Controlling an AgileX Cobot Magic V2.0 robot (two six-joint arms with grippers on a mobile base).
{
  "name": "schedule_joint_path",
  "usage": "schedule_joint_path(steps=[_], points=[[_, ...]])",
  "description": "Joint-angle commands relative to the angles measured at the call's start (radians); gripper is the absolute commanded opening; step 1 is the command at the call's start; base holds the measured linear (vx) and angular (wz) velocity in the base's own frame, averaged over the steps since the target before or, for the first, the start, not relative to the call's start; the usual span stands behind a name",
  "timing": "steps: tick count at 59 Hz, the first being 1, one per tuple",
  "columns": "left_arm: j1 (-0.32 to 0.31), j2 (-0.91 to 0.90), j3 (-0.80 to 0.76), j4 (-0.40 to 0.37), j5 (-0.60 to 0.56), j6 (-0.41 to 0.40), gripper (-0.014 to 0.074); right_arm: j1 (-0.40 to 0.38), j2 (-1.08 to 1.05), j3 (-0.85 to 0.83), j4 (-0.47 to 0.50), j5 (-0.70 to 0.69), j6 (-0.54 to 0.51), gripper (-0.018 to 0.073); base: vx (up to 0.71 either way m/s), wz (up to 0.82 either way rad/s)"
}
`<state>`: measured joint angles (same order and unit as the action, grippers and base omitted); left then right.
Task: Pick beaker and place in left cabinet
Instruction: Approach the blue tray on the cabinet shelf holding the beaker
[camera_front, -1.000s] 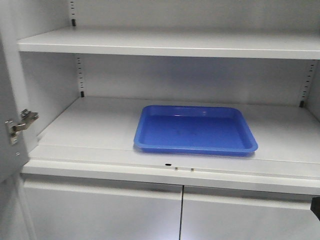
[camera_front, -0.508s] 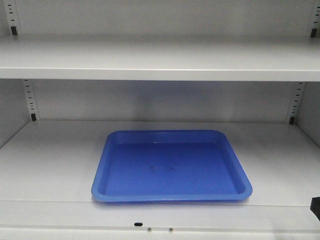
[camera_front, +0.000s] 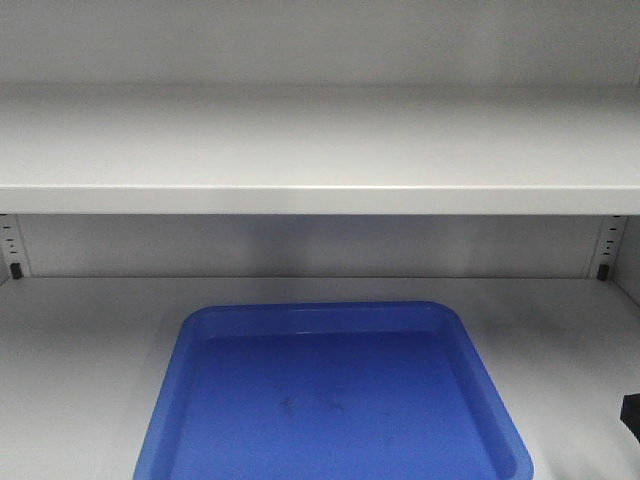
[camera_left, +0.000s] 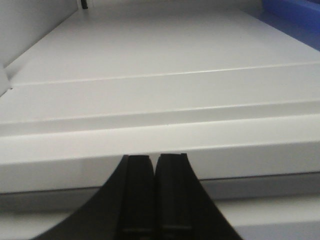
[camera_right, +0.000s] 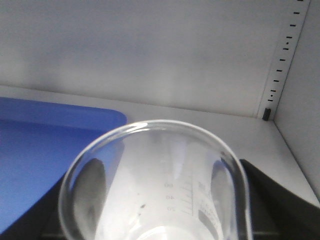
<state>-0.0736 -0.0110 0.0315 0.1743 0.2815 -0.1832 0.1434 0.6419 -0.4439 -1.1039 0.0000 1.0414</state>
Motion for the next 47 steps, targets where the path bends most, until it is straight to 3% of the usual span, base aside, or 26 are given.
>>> schedule_joint_path(steps=[1,37,41,47], points=[[0.000,-0.016,-0.016,0.000,-0.083,-0.004,0.0004,-0.004,0.002,-0.033,-0.008,-0.037,0.004,-0.0002,0.13,-0.09],[0.000,-0.016,-0.016,0.000,-0.083,-0.004,0.0004,-0.004,0.005,-0.033,-0.008,-0.065,0.015,-0.0002,0.03,0.00],[0.000,-0.016,-0.016,0.000,-0.083,-0.004,0.0004,-0.004,0.021,-0.033,0.000,-0.117,0.020,-0.0001,0.00,0.00],[0.000,-0.016,-0.016,0.000,-0.083,-0.004,0.0004,-0.004,0.112,-0.038,-0.007,-0.321,0.029,-0.0002,0.00,0.00]])
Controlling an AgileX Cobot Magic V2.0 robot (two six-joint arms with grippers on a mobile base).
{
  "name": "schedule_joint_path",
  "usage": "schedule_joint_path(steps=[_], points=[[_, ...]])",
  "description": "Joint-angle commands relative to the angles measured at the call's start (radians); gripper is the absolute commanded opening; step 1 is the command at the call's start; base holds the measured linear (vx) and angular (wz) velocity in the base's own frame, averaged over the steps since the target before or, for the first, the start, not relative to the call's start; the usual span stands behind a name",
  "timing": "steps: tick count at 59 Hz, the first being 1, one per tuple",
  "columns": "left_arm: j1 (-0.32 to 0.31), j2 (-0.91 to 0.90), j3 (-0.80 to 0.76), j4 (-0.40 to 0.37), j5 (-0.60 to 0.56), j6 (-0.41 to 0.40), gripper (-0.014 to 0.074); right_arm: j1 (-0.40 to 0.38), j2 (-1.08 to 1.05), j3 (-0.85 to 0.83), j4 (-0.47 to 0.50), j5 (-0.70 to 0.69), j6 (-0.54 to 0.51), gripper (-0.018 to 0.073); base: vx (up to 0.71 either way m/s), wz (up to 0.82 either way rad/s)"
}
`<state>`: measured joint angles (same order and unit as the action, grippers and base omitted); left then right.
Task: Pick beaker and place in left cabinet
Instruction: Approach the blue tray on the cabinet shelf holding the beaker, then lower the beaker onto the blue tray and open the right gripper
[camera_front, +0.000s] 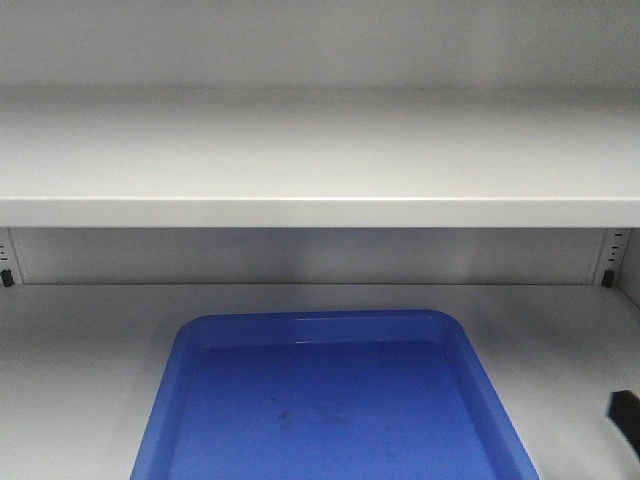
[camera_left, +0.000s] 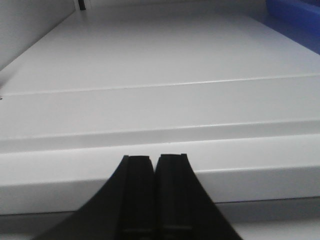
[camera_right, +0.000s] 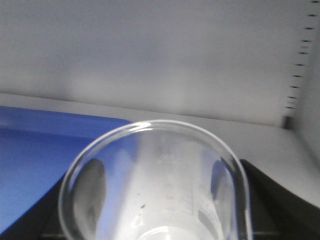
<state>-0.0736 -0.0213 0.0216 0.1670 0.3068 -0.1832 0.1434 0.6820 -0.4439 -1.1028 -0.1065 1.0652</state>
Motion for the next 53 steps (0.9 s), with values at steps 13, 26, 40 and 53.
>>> schedule_joint_path(steps=[13,26,40,53], points=[[0.000,-0.006,-0.006,0.007,-0.108,-0.004,0.0004,-0.004,0.397,-0.164,0.000,-0.458,-0.003,-0.0002,0.00,0.00],[0.000,-0.006,-0.006,0.007,-0.108,-0.004,0.0004,-0.003,0.656,-0.351,-0.011,-0.637,-0.040,-0.0002,0.00,0.00],[0.000,-0.006,-0.006,0.007,-0.108,-0.004,0.0004,-0.003,0.876,-0.463,-0.038,-0.865,-0.126,0.0008,0.00,0.00],[0.000,-0.006,-0.006,0.007,-0.108,-0.004,0.0004,-0.003,0.936,-0.472,-0.036,-0.883,-0.172,0.0168,0.00,0.00]])
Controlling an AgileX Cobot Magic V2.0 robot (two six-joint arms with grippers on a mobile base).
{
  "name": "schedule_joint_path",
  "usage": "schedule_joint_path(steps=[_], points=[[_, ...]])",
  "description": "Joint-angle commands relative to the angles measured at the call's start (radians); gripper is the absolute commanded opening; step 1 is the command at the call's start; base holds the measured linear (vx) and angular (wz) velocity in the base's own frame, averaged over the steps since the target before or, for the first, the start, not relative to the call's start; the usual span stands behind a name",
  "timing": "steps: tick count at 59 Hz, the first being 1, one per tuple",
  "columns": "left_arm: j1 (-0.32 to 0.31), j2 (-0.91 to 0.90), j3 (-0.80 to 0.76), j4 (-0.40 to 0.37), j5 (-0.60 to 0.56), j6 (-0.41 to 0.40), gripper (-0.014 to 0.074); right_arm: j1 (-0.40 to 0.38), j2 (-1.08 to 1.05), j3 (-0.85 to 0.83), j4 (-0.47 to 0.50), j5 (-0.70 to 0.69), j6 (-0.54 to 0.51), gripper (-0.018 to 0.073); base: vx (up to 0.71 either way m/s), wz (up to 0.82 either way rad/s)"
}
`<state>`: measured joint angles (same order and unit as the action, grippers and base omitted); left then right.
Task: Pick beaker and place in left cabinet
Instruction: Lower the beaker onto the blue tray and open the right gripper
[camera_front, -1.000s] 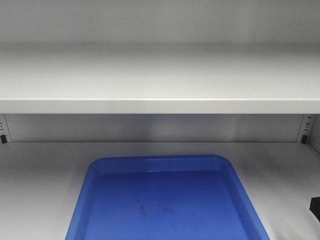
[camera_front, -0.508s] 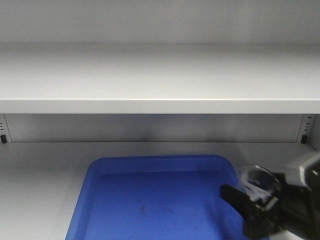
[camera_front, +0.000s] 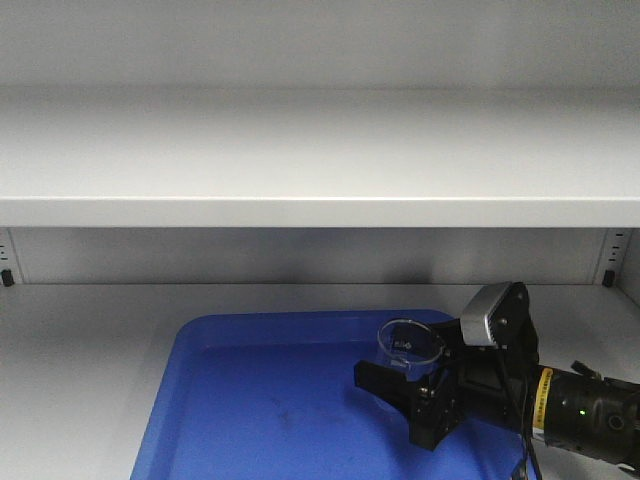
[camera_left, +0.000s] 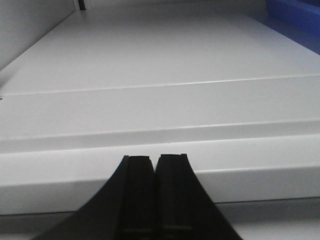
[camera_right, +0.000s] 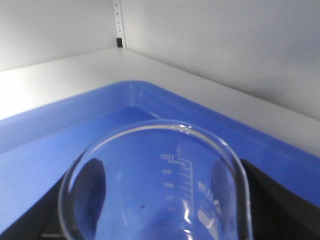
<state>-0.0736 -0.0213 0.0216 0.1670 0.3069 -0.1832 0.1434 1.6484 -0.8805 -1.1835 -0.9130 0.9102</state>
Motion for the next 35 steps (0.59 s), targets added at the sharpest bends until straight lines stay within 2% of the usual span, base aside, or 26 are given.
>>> schedule_joint_path(steps=[1,13,20,27,35], points=[[0.000,-0.006,-0.006,0.007,-0.108,-0.004,0.0004,-0.003,-0.030,-0.035,0.044,-0.077,-0.017,0.0186,0.00,0.00],[0.000,-0.006,-0.006,0.007,-0.108,-0.004,0.0004,-0.003,-0.028,-0.035,0.044,-0.079,-0.016,0.0502,0.00,0.00],[0.000,-0.006,-0.006,0.007,-0.108,-0.004,0.0004,-0.003,-0.028,-0.035,0.044,-0.076,-0.015,0.0638,0.00,0.00],[0.000,-0.006,-0.006,0.007,-0.108,-0.004,0.0004,-0.003,-0.028,-0.035,0.042,-0.076,-0.011,0.0695,0.00,0.00],[0.000,-0.006,-0.006,0.007,-0.108,-0.004,0.0004,-0.003,-0.028,-0.035,0.042,-0.076,-0.011,0.0690,0.00,0.00]])
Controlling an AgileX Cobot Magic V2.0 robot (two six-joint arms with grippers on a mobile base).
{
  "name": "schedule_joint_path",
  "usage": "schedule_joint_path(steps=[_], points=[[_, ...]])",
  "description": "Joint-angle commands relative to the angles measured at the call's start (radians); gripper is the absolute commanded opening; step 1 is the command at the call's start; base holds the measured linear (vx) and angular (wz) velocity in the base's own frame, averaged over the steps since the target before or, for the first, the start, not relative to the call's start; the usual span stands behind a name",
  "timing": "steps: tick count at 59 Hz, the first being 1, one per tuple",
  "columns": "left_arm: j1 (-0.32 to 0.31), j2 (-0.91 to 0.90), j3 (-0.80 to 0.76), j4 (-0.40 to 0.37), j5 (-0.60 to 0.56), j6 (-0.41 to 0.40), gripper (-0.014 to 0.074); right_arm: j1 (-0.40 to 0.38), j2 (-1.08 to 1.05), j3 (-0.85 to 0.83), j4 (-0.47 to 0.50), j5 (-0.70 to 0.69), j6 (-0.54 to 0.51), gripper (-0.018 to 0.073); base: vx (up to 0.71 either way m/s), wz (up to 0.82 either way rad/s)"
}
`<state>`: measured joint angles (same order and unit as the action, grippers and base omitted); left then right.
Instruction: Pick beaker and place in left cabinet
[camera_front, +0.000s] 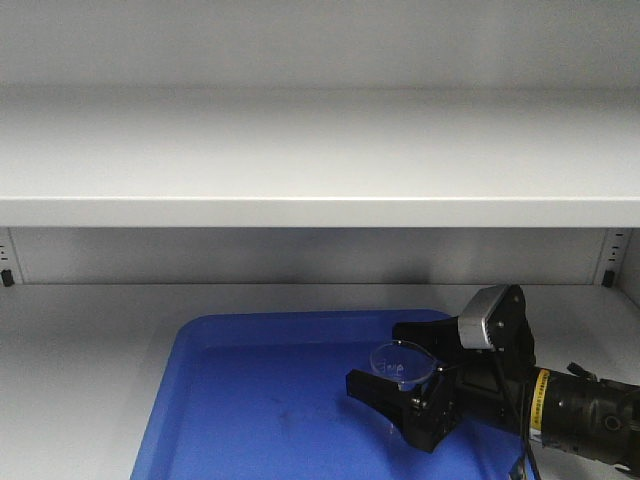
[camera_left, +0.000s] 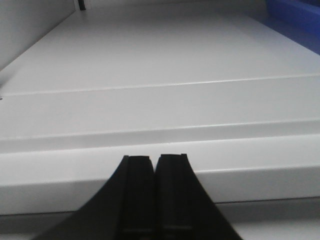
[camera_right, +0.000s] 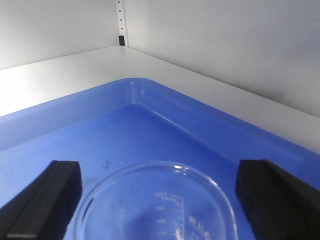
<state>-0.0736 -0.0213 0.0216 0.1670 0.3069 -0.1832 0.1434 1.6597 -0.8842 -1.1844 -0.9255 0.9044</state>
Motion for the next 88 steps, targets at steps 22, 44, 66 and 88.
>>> schedule_joint_path(steps=[22,44,66,88], points=[[0.000,-0.006,-0.006,0.007,-0.108,-0.004,0.0004,-0.005,-0.156,-0.022,-0.183,0.059,0.098,0.0634,0.00,0.00],[0.000,-0.006,-0.006,0.007,-0.108,-0.004,0.0004,-0.005,-0.298,-0.022,-0.321,0.242,0.186,0.0602,0.00,0.00],[0.000,-0.006,-0.006,0.007,-0.108,-0.004,0.0004,-0.005,-0.450,-0.021,-0.614,0.328,0.749,0.0342,0.00,0.00],[0.000,-0.006,-0.006,0.007,-0.108,-0.004,0.0004,-0.006,-0.585,0.140,-0.612,0.449,0.885,-0.0005,0.00,0.00]])
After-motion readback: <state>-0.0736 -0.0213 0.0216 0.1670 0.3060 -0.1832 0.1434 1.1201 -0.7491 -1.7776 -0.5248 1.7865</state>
